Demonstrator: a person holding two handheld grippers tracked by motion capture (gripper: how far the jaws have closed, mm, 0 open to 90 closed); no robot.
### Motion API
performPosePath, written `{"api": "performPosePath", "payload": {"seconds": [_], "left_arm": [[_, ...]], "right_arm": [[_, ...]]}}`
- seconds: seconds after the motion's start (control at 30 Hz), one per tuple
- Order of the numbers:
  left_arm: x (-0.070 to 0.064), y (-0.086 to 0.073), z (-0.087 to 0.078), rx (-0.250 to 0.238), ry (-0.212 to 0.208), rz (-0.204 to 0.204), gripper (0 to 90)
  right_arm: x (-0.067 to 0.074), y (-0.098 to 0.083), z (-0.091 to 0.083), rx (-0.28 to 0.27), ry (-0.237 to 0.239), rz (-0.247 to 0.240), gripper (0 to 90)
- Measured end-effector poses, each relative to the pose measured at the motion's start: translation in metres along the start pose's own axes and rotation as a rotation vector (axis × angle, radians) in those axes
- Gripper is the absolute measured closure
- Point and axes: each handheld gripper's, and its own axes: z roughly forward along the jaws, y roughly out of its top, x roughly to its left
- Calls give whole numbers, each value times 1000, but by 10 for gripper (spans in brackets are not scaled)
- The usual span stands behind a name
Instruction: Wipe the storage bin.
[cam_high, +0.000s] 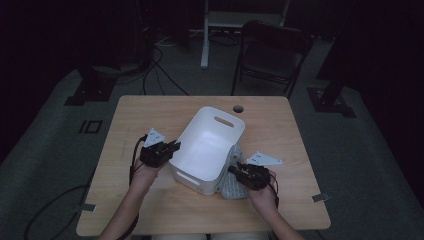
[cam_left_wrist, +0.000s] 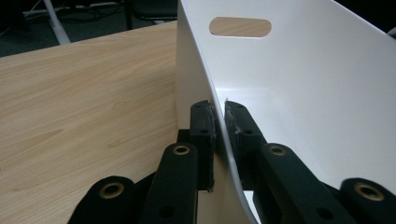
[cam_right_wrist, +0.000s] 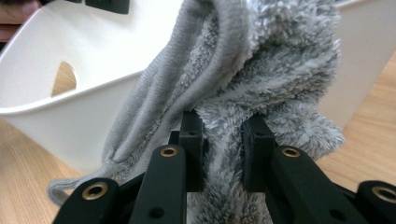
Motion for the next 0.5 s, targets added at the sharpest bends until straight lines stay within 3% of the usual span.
{"api": "performPosePath", "payload": {"seconds": [0.17, 0.3, 0.33, 0.43, 0.5], "left_arm": [[-1, 0, 0, -3, 7, -6, 821], [-1, 0, 0, -3, 22, -21, 820], [-1, 0, 0, -1, 29, -20, 821], [-3, 1, 0, 7, 44, -4, 823], [-4, 1, 0, 10, 51, -3, 824]], "right_arm": [[-13, -14, 19, 104, -30, 25, 745], [-24, -25, 33, 176, -21, 76, 745], [-25, -26, 33, 172, -16, 91, 746], [-16, -23, 29, 163, -51, 42, 749], [-11, -21, 21, 136, -12, 38, 749]]}}
